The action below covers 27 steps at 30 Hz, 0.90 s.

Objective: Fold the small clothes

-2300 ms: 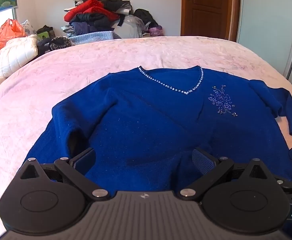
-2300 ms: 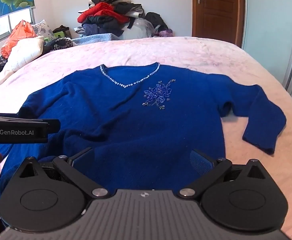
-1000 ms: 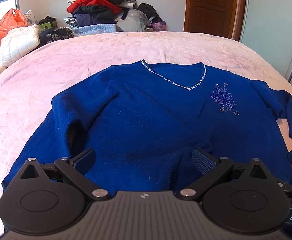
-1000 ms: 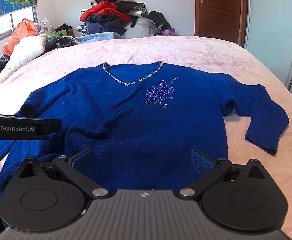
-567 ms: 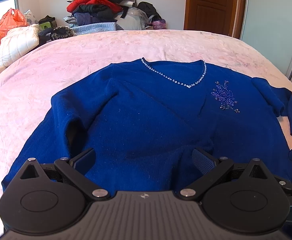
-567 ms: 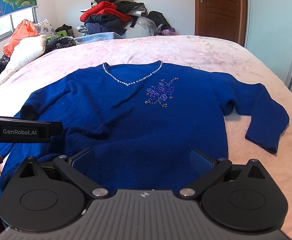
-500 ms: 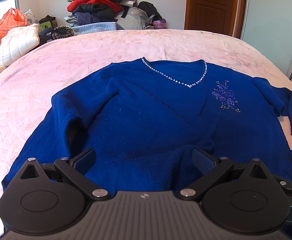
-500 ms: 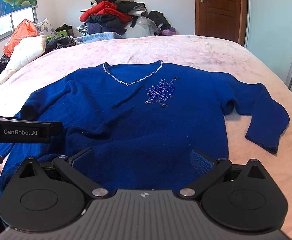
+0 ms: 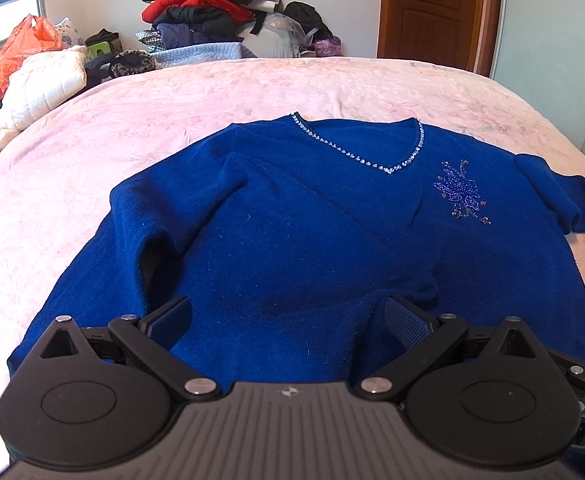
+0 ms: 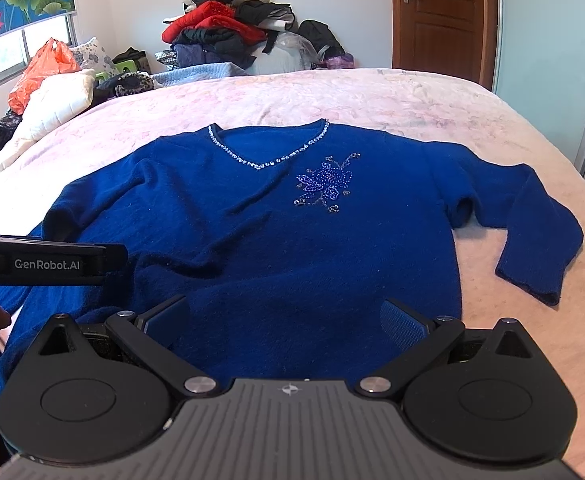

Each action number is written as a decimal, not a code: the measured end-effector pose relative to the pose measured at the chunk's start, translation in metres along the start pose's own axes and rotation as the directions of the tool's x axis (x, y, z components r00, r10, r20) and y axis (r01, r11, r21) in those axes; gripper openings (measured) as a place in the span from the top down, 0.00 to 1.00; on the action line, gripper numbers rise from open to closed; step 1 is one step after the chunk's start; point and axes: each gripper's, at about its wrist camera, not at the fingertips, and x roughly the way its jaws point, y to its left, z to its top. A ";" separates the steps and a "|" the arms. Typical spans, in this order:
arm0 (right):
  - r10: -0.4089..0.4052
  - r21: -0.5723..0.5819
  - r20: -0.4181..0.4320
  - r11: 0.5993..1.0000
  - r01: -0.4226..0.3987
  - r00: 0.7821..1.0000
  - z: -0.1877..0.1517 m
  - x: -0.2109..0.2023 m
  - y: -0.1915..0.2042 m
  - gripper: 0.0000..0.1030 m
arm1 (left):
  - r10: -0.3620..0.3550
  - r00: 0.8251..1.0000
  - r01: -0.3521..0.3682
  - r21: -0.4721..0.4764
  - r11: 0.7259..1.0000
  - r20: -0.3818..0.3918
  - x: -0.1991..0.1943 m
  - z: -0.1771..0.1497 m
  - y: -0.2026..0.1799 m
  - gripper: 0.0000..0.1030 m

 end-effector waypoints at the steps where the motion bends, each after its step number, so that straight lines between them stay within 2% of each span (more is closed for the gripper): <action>1: 0.002 0.003 0.000 1.000 -0.002 1.000 0.000 0.000 0.000 0.00 | 0.001 1.000 -0.001 0.000 1.000 0.000 0.000 0.000 0.000 0.00; 15: -0.006 0.022 -0.003 1.000 0.006 1.000 0.000 0.001 -0.005 0.00 | 0.015 1.000 -0.015 0.001 1.000 0.003 0.001 -0.001 -0.001 0.00; 21: 0.027 0.027 0.013 0.999 -0.027 1.000 0.000 0.000 -0.009 0.00 | 0.026 0.999 -0.026 0.000 1.000 -0.018 0.003 -0.001 -0.001 0.00; 27: 0.019 0.011 0.033 1.000 -0.019 0.999 0.000 -0.002 -0.009 0.00 | 0.034 0.999 -0.034 -0.002 0.999 -0.010 0.003 -0.001 -0.001 0.00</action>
